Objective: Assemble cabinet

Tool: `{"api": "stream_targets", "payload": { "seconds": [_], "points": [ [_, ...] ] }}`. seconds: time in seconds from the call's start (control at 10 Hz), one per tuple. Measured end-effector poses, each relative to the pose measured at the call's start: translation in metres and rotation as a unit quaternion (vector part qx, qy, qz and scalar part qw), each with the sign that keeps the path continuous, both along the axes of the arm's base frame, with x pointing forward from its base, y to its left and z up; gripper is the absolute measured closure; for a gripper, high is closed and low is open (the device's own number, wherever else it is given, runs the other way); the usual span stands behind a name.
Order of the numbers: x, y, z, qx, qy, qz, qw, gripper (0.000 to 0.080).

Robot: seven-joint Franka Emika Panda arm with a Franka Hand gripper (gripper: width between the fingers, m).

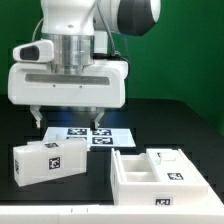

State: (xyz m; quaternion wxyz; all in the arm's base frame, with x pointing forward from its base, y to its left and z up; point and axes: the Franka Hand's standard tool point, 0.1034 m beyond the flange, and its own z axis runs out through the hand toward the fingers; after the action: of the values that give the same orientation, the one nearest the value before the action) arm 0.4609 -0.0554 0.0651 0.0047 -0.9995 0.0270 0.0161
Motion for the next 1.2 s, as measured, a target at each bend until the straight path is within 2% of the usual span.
{"api": "stream_targets", "payload": {
  "seconds": [0.4,0.5,0.6,0.7,0.8,0.9,1.1,1.2],
  "points": [
    [-0.002,-0.001,-0.001,0.001,0.004,-0.001,1.000,0.0003],
    [-0.011,-0.009,-0.004,0.012,0.019,-0.004,1.000,0.0003],
    [-0.028,-0.023,-0.014,0.021,0.030,-0.018,0.999,0.0003],
    [-0.048,-0.029,-0.026,0.032,0.048,-0.031,0.998,0.0003],
    [-0.057,-0.029,-0.033,0.031,0.056,-0.039,0.997,0.0003],
    [-0.057,-0.022,-0.036,0.019,0.052,-0.055,0.997,0.0003],
    [-0.057,-0.025,-0.035,0.018,0.050,-0.051,0.997,0.0003],
    [-0.048,-0.022,-0.033,-0.009,0.024,0.001,1.000,0.0003]
  ]
}}
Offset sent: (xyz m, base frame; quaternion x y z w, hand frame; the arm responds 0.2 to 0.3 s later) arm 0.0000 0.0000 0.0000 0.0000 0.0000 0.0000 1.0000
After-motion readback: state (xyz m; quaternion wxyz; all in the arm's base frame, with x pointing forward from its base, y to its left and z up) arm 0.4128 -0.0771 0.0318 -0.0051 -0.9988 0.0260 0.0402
